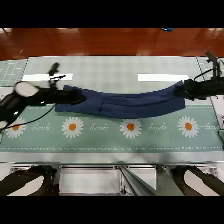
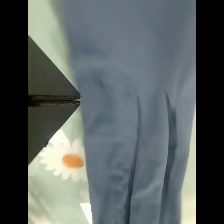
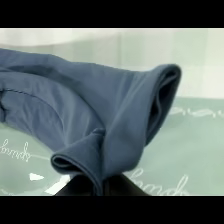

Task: Fold the shirts.

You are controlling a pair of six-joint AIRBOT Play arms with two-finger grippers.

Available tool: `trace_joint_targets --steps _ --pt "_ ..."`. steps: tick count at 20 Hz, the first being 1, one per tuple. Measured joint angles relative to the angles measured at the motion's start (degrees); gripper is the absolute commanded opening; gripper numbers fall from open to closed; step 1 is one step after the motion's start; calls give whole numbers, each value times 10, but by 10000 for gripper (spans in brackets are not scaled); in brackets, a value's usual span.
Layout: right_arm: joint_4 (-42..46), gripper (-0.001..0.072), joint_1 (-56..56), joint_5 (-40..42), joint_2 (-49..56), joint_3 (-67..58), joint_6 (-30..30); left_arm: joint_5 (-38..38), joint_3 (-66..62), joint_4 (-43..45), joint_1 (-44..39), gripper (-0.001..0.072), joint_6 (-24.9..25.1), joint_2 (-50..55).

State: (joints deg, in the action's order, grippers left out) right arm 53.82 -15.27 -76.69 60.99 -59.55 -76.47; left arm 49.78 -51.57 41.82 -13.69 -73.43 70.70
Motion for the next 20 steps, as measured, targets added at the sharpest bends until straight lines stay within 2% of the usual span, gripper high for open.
trace_joint_targets --steps 2,6,11,15,20 --pt "7 27 0 -11 -66 25 -18 11 -95 -3 -78 18 -7 99" --pt "14 27 0 -28 -161 49 -48 83 -303 -4 -209 19 -47 295" --pt "4 27 1 -38 -214 56 -68 147 -475 -3 -319 19 -99 441" --pt "-2 27 1 -37 -224 57 -72 173 -531 -2 -318 19 -116 468" --pt "-20 27 44 -4 -209 57 -87 211 -526 78 -208 20 -134 384"
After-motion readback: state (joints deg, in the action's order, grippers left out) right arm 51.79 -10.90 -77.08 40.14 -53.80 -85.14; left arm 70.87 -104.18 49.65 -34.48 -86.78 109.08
